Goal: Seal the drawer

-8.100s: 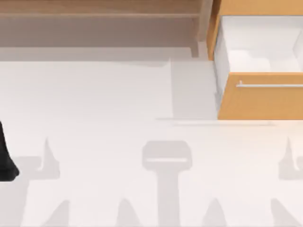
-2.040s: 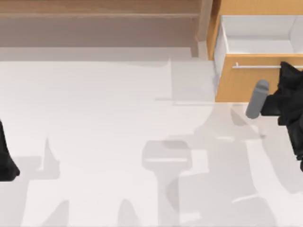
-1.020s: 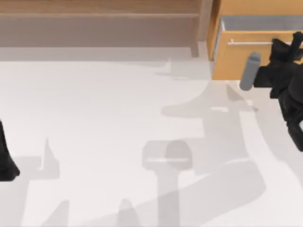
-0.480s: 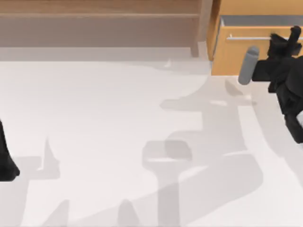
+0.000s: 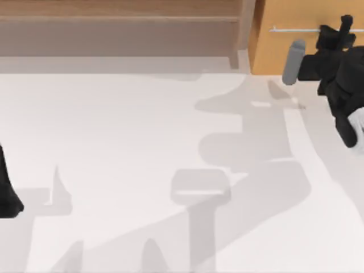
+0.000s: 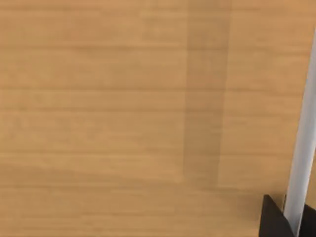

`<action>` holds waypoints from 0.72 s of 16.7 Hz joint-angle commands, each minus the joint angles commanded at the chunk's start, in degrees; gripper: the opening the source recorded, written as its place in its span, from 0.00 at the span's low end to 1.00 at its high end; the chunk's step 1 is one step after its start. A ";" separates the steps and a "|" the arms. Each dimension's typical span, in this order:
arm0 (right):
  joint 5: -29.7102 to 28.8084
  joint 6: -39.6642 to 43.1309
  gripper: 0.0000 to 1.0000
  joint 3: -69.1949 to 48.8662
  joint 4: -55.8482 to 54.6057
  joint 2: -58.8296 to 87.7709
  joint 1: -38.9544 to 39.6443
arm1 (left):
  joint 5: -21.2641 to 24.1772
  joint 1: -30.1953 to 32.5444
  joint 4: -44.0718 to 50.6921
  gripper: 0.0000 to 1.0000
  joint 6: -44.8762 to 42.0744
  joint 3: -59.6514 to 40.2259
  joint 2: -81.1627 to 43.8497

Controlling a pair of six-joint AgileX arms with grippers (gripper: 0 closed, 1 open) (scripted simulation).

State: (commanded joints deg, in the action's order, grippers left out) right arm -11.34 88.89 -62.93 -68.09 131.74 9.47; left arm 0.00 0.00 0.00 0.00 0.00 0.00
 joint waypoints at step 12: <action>0.05 0.00 0.60 -0.32 0.17 0.12 -0.02 | 0.00 0.00 0.00 1.00 0.00 0.00 0.00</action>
State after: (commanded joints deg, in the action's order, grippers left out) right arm -11.29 88.89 -63.25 -67.92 131.85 9.44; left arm 0.00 0.00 0.00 0.00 0.00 0.00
